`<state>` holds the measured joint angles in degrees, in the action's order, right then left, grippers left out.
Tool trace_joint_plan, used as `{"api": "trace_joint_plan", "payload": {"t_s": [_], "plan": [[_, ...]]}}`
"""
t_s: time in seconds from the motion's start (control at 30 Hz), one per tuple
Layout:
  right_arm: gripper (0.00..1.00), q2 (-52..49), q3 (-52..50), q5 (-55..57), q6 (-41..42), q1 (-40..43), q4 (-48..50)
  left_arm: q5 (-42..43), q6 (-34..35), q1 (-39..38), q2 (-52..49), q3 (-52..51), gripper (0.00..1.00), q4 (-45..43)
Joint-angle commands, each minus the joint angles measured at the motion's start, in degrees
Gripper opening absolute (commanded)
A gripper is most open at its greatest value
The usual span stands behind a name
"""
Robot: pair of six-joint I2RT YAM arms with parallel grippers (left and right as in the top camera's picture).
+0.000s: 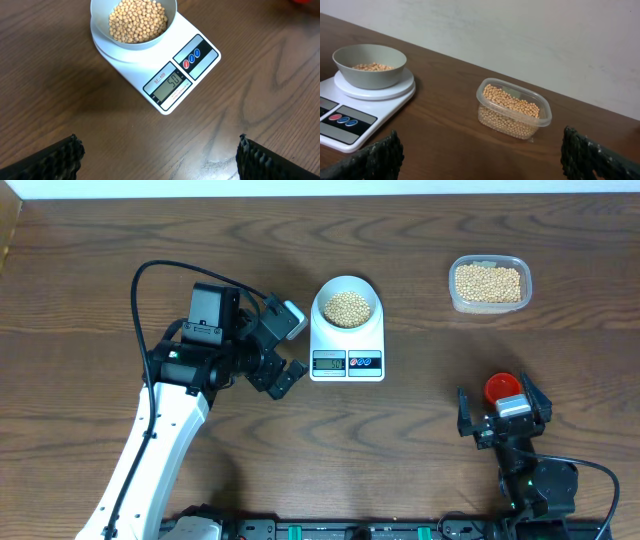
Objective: Scoop item into bowl and weigh 50g on scale
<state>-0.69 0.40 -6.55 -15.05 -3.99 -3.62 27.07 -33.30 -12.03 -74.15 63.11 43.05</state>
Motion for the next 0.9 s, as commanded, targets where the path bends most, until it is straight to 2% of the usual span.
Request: {"api": "trace_joint_plan", "payload": {"t_s": [0.0, 0.87], "plan": [[0.99, 0.42, -0.09, 0.42, -1.51, 0.37, -0.37, 0.55, -0.96, 0.24, -0.33, 1.25, 1.00, -0.02], [0.99, 0.42, -0.09, 0.42, -0.24, 1.68, -0.42, 0.55, -0.96, 0.24, -0.33, 1.25, 1.00, -0.02]]}}
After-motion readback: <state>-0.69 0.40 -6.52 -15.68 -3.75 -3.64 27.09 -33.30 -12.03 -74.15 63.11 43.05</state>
